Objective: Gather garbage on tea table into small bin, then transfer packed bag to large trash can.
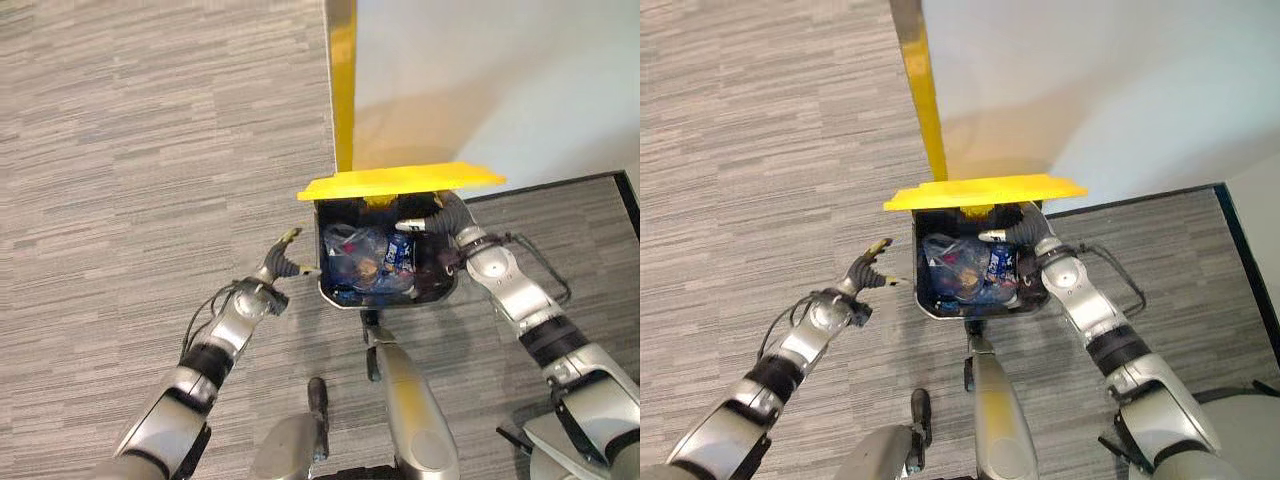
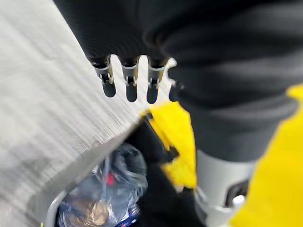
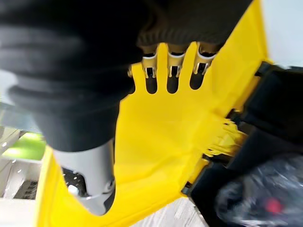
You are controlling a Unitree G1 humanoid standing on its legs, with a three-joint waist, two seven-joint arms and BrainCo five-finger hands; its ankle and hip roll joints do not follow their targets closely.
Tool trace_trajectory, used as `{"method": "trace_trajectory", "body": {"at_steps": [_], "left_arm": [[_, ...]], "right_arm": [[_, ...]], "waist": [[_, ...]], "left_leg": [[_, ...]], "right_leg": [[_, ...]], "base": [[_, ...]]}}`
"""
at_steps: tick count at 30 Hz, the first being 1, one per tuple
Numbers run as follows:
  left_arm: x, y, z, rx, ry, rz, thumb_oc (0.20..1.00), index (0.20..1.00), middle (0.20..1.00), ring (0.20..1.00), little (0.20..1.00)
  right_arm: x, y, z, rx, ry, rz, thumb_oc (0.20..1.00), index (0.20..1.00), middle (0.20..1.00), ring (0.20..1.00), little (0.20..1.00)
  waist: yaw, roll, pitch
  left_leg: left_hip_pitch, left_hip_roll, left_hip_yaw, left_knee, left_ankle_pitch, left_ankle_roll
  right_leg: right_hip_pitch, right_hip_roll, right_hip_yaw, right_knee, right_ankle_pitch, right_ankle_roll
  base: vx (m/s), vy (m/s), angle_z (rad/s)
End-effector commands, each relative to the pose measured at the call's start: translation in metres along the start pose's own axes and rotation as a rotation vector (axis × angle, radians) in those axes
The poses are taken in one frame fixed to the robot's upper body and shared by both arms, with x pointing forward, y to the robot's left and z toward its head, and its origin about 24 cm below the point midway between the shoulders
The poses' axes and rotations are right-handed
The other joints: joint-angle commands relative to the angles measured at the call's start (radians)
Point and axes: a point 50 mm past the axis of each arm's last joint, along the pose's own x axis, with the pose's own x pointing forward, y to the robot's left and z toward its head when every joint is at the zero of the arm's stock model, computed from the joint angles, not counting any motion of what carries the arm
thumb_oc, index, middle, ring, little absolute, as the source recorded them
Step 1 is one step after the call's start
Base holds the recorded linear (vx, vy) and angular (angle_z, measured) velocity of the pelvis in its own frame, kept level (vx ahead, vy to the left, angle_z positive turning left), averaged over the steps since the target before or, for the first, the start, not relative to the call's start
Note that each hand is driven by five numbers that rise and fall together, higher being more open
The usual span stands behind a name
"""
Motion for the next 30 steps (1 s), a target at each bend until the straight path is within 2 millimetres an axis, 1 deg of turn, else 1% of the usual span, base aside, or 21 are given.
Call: {"method": "trace_trajectory", "body": {"at_steps": [1,2,3,4,5,6,9,10,11,12,14,17,18,19,20,21,22,23,24,26,30], "left_arm": [[-0.022,0.022,-0.019,-0.087,0.008,0.049,1.000,1.000,1.000,1.000,1.000],[-0.022,0.022,-0.019,-0.087,0.010,0.048,1.000,1.000,1.000,1.000,1.000],[-0.047,0.032,-0.047,-0.155,0.092,0.111,1.000,1.000,1.000,1.000,1.000],[-0.056,0.035,-0.057,-0.180,0.124,0.131,1.000,1.000,1.000,1.000,1.000],[-0.056,0.035,-0.057,-0.179,0.124,0.131,1.000,1.000,1.000,1.000,1.000],[-0.073,0.041,-0.076,-0.228,0.187,0.174,1.000,1.000,1.000,1.000,1.000],[-0.092,0.047,-0.096,-0.260,0.269,0.222,1.000,1.000,1.000,1.000,1.000],[-0.102,0.048,-0.107,-0.268,0.318,0.242,1.000,1.000,1.000,1.000,1.000],[-0.102,0.048,-0.107,-0.269,0.318,0.242,1.000,1.000,1.000,1.000,1.000],[-0.106,0.048,-0.111,-0.263,0.336,0.241,1.000,1.000,1.000,1.000,1.000],[-0.109,0.050,-0.115,-0.242,0.357,0.234,1.000,1.000,1.000,1.000,1.000],[-0.114,0.051,-0.118,-0.223,0.378,0.223,1.000,1.000,1.000,1.000,1.000],[-0.115,0.052,-0.119,-0.222,0.382,0.224,1.000,1.000,1.000,1.000,1.000],[-0.120,0.054,-0.123,-0.215,0.404,0.243,1.000,1.000,1.000,1.000,1.000],[-0.120,0.052,-0.121,-0.215,0.392,0.228,1.000,1.000,1.000,1.000,1.000],[-0.122,0.055,-0.122,-0.222,0.392,0.245,1.000,1.000,1.000,1.000,1.000],[-0.121,0.051,-0.124,-0.245,0.401,0.243,1.000,1.000,1.000,1.000,1.000],[-0.124,0.049,-0.126,-0.251,0.409,0.240,1.000,1.000,1.000,1.000,1.000],[-0.125,0.049,-0.127,-0.250,0.418,0.241,1.000,1.000,1.000,1.000,1.000],[-0.131,0.045,-0.132,-0.250,0.445,0.219,1.000,1.000,1.000,1.000,1.000],[-0.133,0.042,-0.135,-0.253,0.458,0.215,1.000,1.000,1.000,1.000,1.000]], "right_arm": [[-0.003,0.012,0.008,0.038,-0.071,0.025,1.000,1.000,1.000,1.000,1.000],[-0.003,0.013,0.008,0.039,-0.069,0.026,1.000,1.000,1.000,1.000,1.000],[-0.016,0.014,-0.010,0.074,-0.018,0.015,1.000,1.000,1.000,1.000,1.000],[-0.021,0.014,-0.015,0.080,-0.003,0.013,1.000,1.000,1.000,1.000,1.000],[-0.021,0.014,-0.014,0.081,-0.003,0.013,1.000,1.000,1.000,1.000,1.000],[-0.031,0.013,-0.028,0.085,0.044,0.013,1.000,1.000,1.000,1.000,1.000],[-0.047,0.010,-0.050,0.080,0.130,0.008,1.000,1.000,1.000,1.000,1.000],[-0.057,0.012,-0.065,0.069,0.194,0.020,1.000,1.000,1.000,1.000,1.000],[-0.058,0.012,-0.065,0.069,0.195,0.020,1.000,1.000,1.000,1.000,1.000],[-0.063,0.013,-0.072,0.066,0.224,0.025,1.000,1.000,1.000,1.000,1.000],[-0.073,0.014,-0.083,0.061,0.268,0.028,1.000,1.000,1.000,1.000,1.000],[-0.088,0.010,-0.098,0.048,0.334,0.026,1.000,1.000,1.000,1.000,1.000],[-0.090,0.011,-0.101,0.049,0.349,0.026,1.000,1.000,1.000,1.000,1.000],[-0.096,0.011,-0.108,0.059,0.383,0.010,1.000,1.000,1.000,1.000,1.000],[-0.103,0.010,-0.113,0.066,0.402,-0.001,1.000,1.000,1.000,1.000,1.000],[-0.110,0.009,-0.120,0.072,0.439,-0.008,1.000,1.000,1.000,1.000,1.000],[-0.111,0.007,-0.121,0.071,0.445,-0.017,1.000,1.000,1.000,1.000,1.000],[-0.115,0.004,-0.124,0.067,0.462,-0.027,1.000,1.000,1.000,1.000,1.000],[-0.118,0.002,-0.126,0.065,0.471,-0.032,1.000,1.000,1.000,1.000,1.000],[-0.130,-0.008,-0.133,0.056,0.509,-0.064,1.000,1.000,1.000,1.000,1.000],[-0.136,-0.011,-0.137,0.042,0.534,-0.071,1.000,1.000,1.000,1.000,1.000]], "waist": [[0.024,-0.054,-0.075],[0.024,-0.055,-0.077],[0.057,-0.053,-0.082],[0.067,-0.056,-0.084],[0.065,-0.062,-0.085],[0.075,-0.062,-0.096],[0.080,-0.058,-0.118],[0.074,-0.053,-0.119],[0.074,-0.054,-0.119],[0.076,-0.049,-0.117],[0.080,-0.042,-0.120],[0.093,-0.010,-0.143],[0.097,0.000,-0.145],[0.106,0.001,-0.149],[0.108,-0.018,-0.166],[0.116,-0.045,-0.197],[0.113,-0.046,-0.212],[0.110,-0.045,-0.223],[0.109,-0.045,-0.233],[0.100,-0.039,-0.260],[0.098,-0.040,-0.277]], "left_leg": [[0.039,-0.089,0.036,0.124,-0.184,0.055],[0.039,-0.089,0.037,0.125,-0.184,0.055],[0.019,-0.104,0.033,0.183,-0.192,0.070],[0.007,-0.110,0.027,0.196,-0.188,0.075],[0.004,-0.117,0.026,0.194,-0.183,0.076],[-0.003,-0.130,0.022,0.192,-0.170,0.082],[0.016,-0.132,0.030,0.154,-0.141,0.086],[0.024,-0.126,0.035,0.125,-0.107,0.090],[0.025,-0.126,0.035,0.123,-0.106,0.090],[0.023,-0.120,0.037,0.104,-0.083,0.092],[0.005,-0.113,0.039,0.089,-0.060,0.095],[-0.022,-0.075,0.046,0.033,-0.010,0.095],[-0.026,-0.062,0.052,0.017,0.007,0.096],[-0.033,-0.050,0.060,0.015,0.014,0.086],[-0.032,-0.056,0.042,0.009,0.017,0.072],[-0.044,-0.051,0.050,0.000,0.030,0.056],[-0.050,-0.036,0.060,-0.010,0.037,0.045],[-0.045,-0.029,0.058,-0.028,0.041,0.042],[-0.037,-0.023,0.064,-0.041,0.044,0.039],[-0.011,-0.006,0.070,-0.088,0.069,0.022],[0.008,0.002,0.070,-0.121,0.084,0.016]], "right_leg": [[-0.013,-0.092,-0.058,-0.237,0.176,0.151],[-0.012,-0.091,-0.058,-0.238,0.176,0.151],[0.019,-0.091,-0.068,-0.255,0.167,0.152],[0.026,-0.089,-0.071,-0.258,0.162,0.152],[0.023,-0.096,-0.070,-0.259,0.164,0.153],[0.031,-0.098,-0.078,-0.261,0.152,0.155],[0.041,-0.099,-0.097,-0.252,0.128,0.158],[0.038,-0.099,-0.098,-0.200,0.135,0.166],[0.037,-0.099,-0.098,-0.198,0.133,0.167],[0.042,-0.093,-0.094,-0.153,0.110,0.168],[0.054,-0.092,-0.079,-0.060,0.074,0.149],[0.061,-0.070,-0.031,0.145,-0.018,0.115],[0.056,-0.071,-0.020,0.221,-0.023,0.111],[0.084,-0.079,-0.010,0.204,-0.030,0.117],[0.167,-0.054,-0.003,0.112,-0.072,0.102],[0.231,-0.034,-0.002,-0.024,-0.085,0.104],[0.255,-0.008,0.014,-0.095,-0.067,0.105],[0.265,0.003,0.028,-0.123,-0.059,0.103],[0.281,0.004,0.024,-0.150,-0.051,0.102],[0.339,0.008,0.009,-0.234,-0.044,0.094],[0.373,0.012,0.004,-0.278,-0.039,0.089]], "base": [[-0.09,-0.003,0.02],[-0.08,0.040,-0.02],[-0.12,0.059,-0.03],[-0.13,0.057,-0.11],[-0.14,0.064,-0.27],[-0.12,0.073,-0.38],[-0.09,0.084,-0.29],[-0.07,0.053,-0.34],[-0.11,0.048,-0.20],[-0.11,0.018,-0.24],[-0.17,0.016,-0.20],[-0.14,-0.003,-0.02],[-0.08,-0.052,-0.12],[0.04,-0.164,-0.29],[0.12,-0.282,-0.37],[0.17,-0.329,-0.20],[0.13,-0.264,0.12],[0.12,-0.188,0.07],[0.15,-0.160,-0.22],[0.13,-0.126,-0.36],[0.03,-0.027,-0.02]]}}
